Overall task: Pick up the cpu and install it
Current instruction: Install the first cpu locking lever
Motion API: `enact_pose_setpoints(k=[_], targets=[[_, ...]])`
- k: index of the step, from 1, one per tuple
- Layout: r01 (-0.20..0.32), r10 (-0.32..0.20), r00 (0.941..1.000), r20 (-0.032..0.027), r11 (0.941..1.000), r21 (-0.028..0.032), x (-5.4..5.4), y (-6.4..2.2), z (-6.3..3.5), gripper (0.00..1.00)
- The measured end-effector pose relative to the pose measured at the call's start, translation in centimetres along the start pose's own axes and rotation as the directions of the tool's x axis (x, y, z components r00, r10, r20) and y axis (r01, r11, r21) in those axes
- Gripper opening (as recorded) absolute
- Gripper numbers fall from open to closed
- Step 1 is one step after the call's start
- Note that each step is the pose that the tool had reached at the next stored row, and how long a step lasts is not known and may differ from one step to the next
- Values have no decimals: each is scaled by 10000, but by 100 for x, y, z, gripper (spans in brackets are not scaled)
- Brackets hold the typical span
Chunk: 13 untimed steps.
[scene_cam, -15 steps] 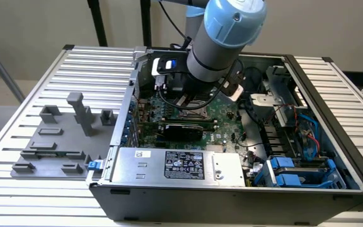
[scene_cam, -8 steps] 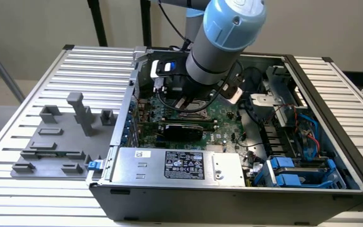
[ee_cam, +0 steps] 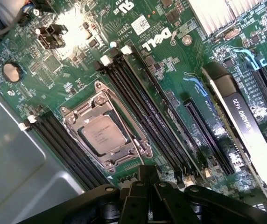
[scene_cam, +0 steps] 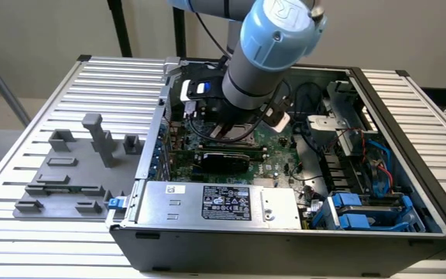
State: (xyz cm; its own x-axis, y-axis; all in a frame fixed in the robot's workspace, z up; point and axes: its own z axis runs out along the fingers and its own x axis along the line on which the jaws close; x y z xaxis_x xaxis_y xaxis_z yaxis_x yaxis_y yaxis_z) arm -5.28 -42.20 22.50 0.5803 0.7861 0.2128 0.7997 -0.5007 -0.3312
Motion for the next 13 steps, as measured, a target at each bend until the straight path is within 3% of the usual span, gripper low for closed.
enact_pose_setpoints(k=[7,13], targets=[[-38,40,9999,143,9999,-124,-18,-58,127,12],[-63,74,9994,330,9995,-323,-5,-95,210,12]])
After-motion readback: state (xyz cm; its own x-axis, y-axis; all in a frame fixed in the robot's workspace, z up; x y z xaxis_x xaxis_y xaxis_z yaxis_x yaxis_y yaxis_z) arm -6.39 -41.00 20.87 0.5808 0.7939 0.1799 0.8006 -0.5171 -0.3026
